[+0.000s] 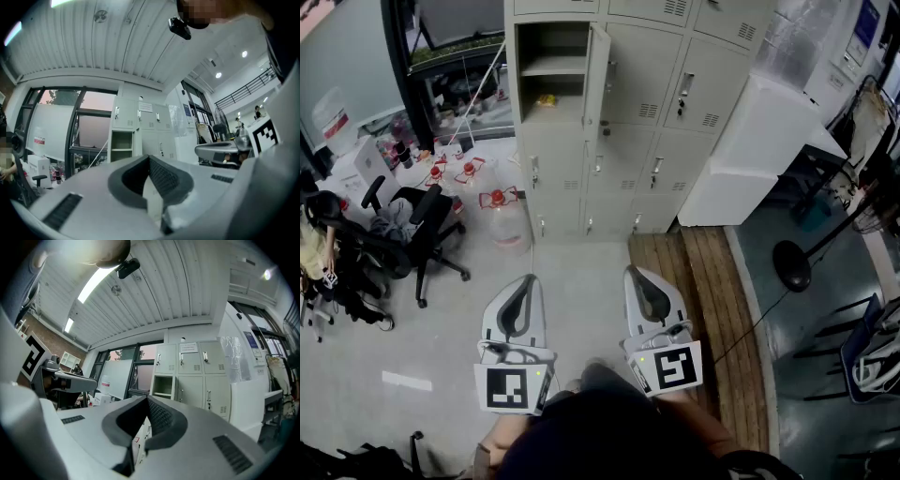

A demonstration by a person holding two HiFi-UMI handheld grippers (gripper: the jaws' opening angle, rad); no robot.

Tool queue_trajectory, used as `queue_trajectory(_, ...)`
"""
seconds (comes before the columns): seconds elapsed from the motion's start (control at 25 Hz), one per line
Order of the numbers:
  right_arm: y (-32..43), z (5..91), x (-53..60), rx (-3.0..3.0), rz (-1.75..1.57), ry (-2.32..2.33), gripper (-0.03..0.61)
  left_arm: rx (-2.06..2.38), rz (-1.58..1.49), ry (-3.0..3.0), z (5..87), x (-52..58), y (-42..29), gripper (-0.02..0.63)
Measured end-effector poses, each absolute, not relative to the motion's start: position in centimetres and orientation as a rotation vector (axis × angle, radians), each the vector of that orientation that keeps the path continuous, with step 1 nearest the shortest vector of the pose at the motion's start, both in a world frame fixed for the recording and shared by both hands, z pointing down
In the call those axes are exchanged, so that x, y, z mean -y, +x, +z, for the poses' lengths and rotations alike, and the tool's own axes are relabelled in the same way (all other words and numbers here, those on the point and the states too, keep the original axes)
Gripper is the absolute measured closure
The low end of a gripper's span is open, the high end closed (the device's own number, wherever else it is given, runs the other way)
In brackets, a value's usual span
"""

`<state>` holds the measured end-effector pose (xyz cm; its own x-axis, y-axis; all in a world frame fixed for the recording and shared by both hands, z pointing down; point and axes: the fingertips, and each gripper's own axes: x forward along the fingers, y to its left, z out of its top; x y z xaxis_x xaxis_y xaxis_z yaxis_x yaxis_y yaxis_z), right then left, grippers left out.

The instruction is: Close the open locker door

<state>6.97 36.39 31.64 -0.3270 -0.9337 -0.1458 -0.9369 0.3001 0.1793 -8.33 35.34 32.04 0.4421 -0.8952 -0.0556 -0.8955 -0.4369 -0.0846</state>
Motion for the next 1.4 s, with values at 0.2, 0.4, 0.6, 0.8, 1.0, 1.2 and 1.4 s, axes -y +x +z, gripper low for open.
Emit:
queue_trajectory(0.2, 6.7, 31.4, -35.4, -2.508, 0.344, -1.791, 0.563, -1.557, 0.055, -2.593, 31.5, -34.7, -7.3, 0.612)
queue_trajectory(0.4, 6.5, 31.1, -32.8, -2.517, 0.335, -1.738, 0.561, -1.579, 0.013, -2.595, 32.0, -32.3, -7.1, 0.612)
queue_trajectory(0.6, 6.8, 30.9, -28.3, -2.532, 0.307, -1.673, 0.549, -1.567, 0.022, -2.623, 32.3, -28.2, -5.8, 0.612)
queue_trajectory(0.8, 7.5, 30.2, -22.6, -2.554, 0.300, -1.625, 0.502, -1.572, 0.035, -2.592, 31.2, -22.6, -4.8, 0.612)
queue_trajectory(1.0, 9.1, 29.4, -16.9, -2.574, 0.286, -1.592, 0.502, -1.600, 0.042, -2.577, 30.1, -17.3, -3.2, 0.612)
queue_trajectory(1.2, 10.6, 29.0, -11.9, -2.592, 0.273, -1.546, 0.502, -1.637, 0.054, -2.557, 29.5, -12.8, -1.8, 0.612)
queue_trajectory(1.4, 11.7, 28.6, -7.8, -2.613, 0.281, -1.490, 0.502, -1.704, 0.060, -2.498, 29.0, -8.8, -0.9, 0.612)
